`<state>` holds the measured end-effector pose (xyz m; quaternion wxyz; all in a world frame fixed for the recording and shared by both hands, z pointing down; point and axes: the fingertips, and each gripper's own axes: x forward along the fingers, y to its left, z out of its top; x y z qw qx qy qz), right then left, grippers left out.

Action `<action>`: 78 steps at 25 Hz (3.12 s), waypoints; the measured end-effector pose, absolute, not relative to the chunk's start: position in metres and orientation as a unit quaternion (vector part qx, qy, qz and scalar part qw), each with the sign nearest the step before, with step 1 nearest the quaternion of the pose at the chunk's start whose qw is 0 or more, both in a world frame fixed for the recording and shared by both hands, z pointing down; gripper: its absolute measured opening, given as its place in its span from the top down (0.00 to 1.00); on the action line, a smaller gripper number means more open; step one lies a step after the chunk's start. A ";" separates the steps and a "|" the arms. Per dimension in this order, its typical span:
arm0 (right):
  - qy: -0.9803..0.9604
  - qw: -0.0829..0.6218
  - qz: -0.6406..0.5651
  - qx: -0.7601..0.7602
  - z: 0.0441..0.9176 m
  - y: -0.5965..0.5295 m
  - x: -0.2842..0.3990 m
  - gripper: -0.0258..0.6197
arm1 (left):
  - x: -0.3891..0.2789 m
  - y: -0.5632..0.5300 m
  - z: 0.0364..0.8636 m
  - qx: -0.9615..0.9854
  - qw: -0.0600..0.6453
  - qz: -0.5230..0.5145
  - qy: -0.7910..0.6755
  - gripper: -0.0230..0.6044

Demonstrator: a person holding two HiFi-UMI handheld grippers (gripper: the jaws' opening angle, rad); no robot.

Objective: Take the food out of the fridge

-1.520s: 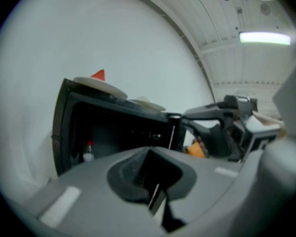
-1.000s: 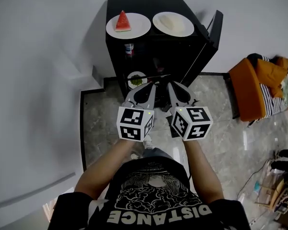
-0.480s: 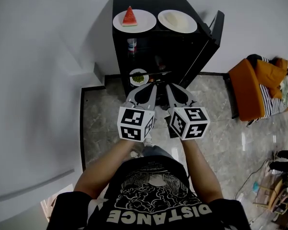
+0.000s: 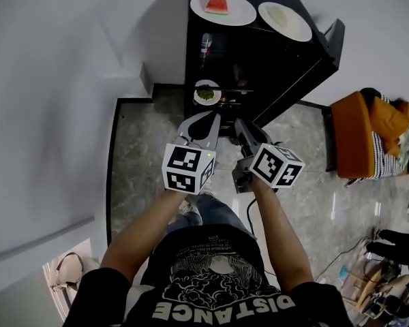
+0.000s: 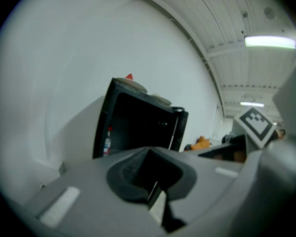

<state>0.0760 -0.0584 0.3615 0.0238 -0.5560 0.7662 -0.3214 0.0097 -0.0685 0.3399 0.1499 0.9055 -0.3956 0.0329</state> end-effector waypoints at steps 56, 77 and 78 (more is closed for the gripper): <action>0.525 0.298 -0.671 -0.431 0.797 -0.288 0.073 0.90 | -0.009 -0.189 0.653 0.887 0.152 0.065 -0.432 0.96; 0.530 0.313 -0.666 -0.422 0.714 -0.176 0.090 0.94 | 0.003 -0.138 0.592 0.882 0.186 0.086 -0.424 0.96; 0.530 0.314 -0.665 -0.422 0.703 -0.166 0.091 0.94 | 0.005 -0.135 0.584 0.882 0.188 0.086 -0.423 0.96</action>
